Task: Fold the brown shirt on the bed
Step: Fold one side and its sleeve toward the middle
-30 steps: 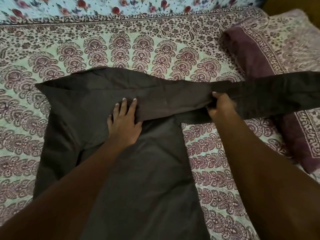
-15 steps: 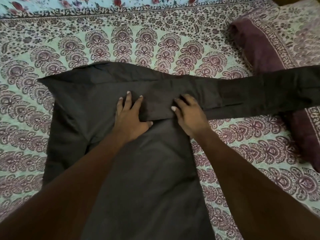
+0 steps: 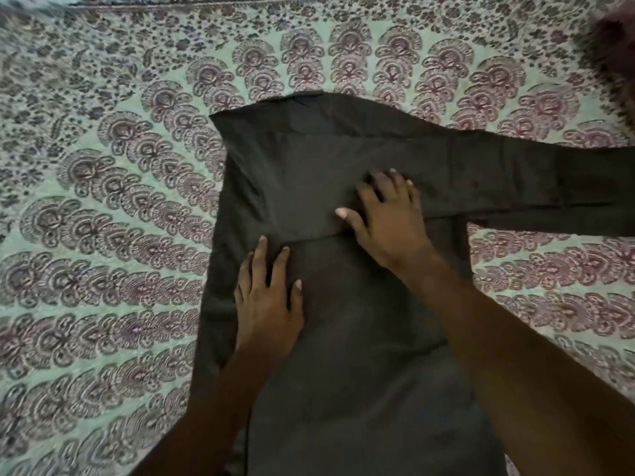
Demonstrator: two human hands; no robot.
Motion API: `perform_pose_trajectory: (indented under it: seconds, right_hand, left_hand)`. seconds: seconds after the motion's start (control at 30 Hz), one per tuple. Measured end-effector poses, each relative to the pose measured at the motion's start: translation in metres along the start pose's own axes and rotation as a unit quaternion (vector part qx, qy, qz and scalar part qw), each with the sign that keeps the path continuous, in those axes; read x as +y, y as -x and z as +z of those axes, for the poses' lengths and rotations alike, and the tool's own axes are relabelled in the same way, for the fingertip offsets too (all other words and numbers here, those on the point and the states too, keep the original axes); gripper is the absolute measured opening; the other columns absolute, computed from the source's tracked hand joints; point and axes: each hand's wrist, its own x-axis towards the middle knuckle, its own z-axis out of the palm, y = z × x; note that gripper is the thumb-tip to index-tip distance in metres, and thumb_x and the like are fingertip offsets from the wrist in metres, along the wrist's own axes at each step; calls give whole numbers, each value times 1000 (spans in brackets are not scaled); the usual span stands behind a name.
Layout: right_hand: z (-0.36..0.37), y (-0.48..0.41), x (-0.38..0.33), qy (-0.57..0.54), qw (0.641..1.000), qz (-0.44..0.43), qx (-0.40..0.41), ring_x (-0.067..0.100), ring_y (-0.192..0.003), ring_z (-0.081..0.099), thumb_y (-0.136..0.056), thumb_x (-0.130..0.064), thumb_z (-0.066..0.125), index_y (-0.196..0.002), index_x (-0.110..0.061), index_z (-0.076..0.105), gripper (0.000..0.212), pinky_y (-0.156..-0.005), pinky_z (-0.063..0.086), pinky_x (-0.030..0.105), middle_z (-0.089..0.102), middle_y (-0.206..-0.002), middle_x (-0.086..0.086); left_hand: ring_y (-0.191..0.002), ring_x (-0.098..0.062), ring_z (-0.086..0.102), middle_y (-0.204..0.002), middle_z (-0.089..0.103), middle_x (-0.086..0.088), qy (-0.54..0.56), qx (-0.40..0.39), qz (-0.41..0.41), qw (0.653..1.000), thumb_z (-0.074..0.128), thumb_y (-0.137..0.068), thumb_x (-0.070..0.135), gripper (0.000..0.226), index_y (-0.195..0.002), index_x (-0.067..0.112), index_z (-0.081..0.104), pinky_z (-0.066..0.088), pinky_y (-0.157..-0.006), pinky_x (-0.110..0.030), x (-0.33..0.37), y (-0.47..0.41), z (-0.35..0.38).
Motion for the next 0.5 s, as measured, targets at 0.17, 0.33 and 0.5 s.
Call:
perform_pose_trajectory:
  seconds: [0.17,0.33,0.5]
  right_hand:
    - [22,2,-54,6,979,-171,-106,24,-159,13,-100,-69,24,-156,-40,38,65,-126,19,56,16,-173,1]
    - [24,6,-81,8,993,-77,-86,36,-157,15,-97,-73,22,-154,-29,44,75,-124,18,61,23,-170,10]
    - [33,46,-127,57,958,-242,-143,31,-158,15,-99,-68,20,-156,-30,42,72,-121,26,56,20,-171,6]
  left_hand:
    - [-152,-31,29,-168,28,-6,-26,10,26,999,49,-99,37,57,-152,17,45,35,-115,-57,-20,47,-6]
    - [-118,-35,46,-140,44,-7,-23,8,-61,998,62,-90,28,52,-140,22,50,41,-97,-58,-32,103,-24]
    - [-104,-32,44,-121,44,-11,-50,13,-102,993,70,-80,37,56,-132,21,55,46,-86,-51,-49,168,-33]
